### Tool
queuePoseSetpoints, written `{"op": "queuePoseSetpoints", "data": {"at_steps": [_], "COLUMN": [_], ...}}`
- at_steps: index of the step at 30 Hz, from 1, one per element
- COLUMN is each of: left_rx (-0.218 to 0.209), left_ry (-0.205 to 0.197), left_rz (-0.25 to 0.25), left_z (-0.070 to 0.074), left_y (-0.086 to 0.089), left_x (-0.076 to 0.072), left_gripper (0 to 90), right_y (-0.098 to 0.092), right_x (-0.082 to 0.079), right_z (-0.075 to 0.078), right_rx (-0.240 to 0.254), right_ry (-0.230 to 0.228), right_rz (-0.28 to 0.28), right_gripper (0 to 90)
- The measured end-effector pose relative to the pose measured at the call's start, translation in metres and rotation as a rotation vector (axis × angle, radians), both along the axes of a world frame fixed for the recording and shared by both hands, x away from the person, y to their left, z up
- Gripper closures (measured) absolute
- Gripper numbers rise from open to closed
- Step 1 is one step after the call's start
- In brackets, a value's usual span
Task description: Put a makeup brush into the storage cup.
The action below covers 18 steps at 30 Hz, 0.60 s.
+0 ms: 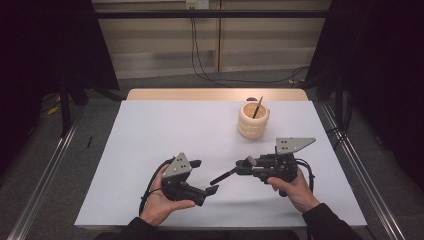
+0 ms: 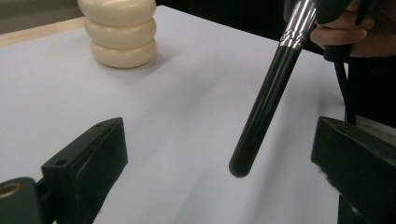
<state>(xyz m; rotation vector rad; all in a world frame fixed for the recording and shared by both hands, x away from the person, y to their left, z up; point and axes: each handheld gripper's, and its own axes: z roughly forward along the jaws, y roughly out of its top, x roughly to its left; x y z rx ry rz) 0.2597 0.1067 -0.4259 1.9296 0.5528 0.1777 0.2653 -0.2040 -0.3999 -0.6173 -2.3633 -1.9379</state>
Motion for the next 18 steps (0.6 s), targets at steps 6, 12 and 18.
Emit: {"op": "queuePoseSetpoints", "data": {"at_steps": [6, 12, 18], "left_rx": [-0.019, -0.027, -0.046], "left_ry": [-0.009, -0.028, -0.036], "left_rz": [0.036, 0.072, 0.163], "left_z": [0.003, 0.004, 0.003], "left_y": [0.009, 0.020, 0.038], "left_x": [0.000, -0.002, -0.007], "left_gripper": [2.7, 2.1, 1.7], "right_y": [-0.002, -0.006, -0.009], "right_x": [0.000, 0.001, 0.000], "right_z": [0.001, 0.002, 0.004], "right_rx": [-0.007, -0.014, -0.022], "right_ry": [-0.003, -0.004, -0.016], "right_rz": [-0.019, -0.047, -0.059], "right_gripper": [77.2, 77.2, 77.2]}}
